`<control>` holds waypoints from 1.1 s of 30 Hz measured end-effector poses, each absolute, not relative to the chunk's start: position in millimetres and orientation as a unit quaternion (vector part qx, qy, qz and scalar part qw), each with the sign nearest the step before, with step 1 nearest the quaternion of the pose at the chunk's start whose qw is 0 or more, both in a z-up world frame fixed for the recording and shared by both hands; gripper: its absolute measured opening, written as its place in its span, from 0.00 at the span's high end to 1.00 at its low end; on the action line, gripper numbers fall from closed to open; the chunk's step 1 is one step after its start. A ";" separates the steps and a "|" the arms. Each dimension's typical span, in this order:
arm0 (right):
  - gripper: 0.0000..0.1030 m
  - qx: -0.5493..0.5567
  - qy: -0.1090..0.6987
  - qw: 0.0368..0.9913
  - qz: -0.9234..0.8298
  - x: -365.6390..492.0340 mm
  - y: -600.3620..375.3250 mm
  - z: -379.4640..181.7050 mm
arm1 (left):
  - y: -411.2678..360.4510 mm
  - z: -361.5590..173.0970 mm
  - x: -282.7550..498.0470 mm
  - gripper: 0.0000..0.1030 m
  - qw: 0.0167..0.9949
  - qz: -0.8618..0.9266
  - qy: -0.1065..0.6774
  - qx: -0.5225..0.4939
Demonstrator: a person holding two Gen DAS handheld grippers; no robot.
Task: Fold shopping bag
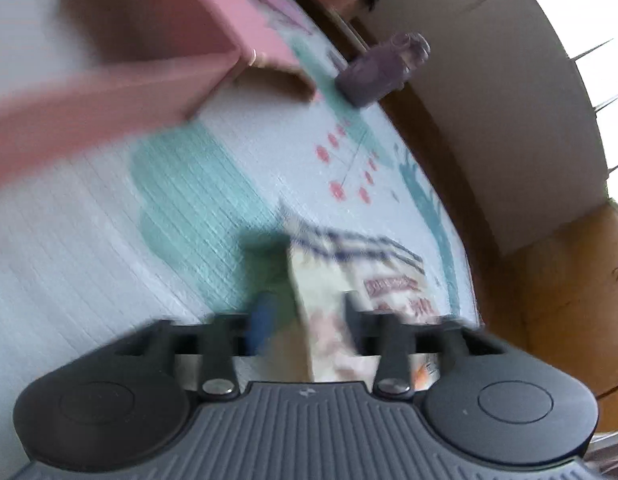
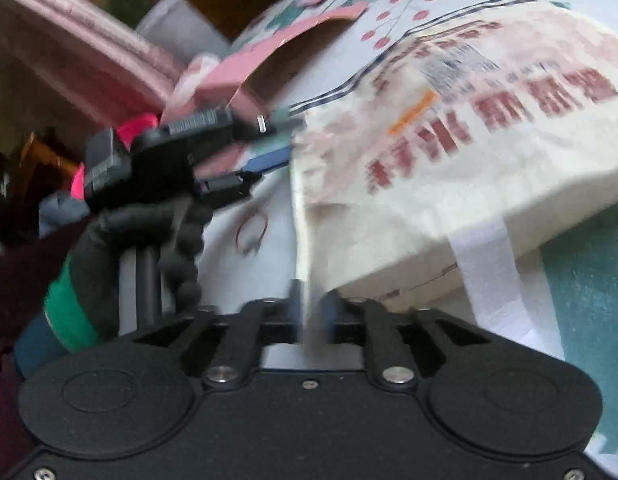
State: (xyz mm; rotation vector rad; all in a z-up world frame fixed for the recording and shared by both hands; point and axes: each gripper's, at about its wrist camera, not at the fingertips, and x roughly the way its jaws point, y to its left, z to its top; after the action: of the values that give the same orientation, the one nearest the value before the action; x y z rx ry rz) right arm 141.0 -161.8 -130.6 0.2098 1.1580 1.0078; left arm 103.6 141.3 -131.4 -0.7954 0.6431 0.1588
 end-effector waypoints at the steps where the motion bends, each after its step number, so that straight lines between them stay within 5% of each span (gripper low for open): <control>1: 0.45 0.079 0.521 0.717 0.456 136.7 -162.2 -126.0 | 135.8 -120.7 98.6 0.32 0.883 0.089 0.301 -0.348; 5: 0.48 0.034 0.505 0.727 0.464 125.5 -170.9 -106.5 | 99.3 -91.1 89.2 0.34 0.930 0.028 0.271 -0.248; 8: 0.51 0.041 0.466 0.763 0.446 130.5 -195.8 -85.3 | 62.4 -87.9 96.1 0.55 0.941 -0.042 0.290 -0.172; 12: 0.66 0.049 0.410 0.826 0.384 145.9 -220.0 -76.1 | 23.4 -127.9 96.4 0.55 0.911 -0.076 0.397 -0.079; 15: 0.67 -0.012 0.371 0.855 0.363 148.2 -206.1 -78.5 | -1.8 -136.7 85.5 0.57 0.921 -0.083 0.381 0.024; 19: 0.67 -0.129 0.319 0.876 0.337 150.5 -171.4 -90.0 | -0.4 -128.8 87.7 0.57 0.913 -0.072 0.401 0.015; 22: 0.67 -0.181 0.369 0.848 0.334 164.0 -159.8 -117.2 | 7.5 -120.1 92.0 0.57 0.926 -0.053 0.373 -0.011; 27: 0.76 -0.204 0.369 0.840 0.341 160.8 -164.3 -120.7 | 5.1 -108.7 130.9 0.57 0.935 -0.066 0.347 -0.033; 33: 0.83 -0.167 0.374 0.839 0.358 168.5 -166.2 -125.1 | -30.6 -128.7 205.8 0.70 0.911 -0.139 0.387 0.022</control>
State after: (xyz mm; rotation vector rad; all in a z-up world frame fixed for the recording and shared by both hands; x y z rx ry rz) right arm 168.5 -166.2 -125.1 -0.3524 0.7919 0.7561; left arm 205.8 -30.6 -128.7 0.0445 0.7977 -0.2863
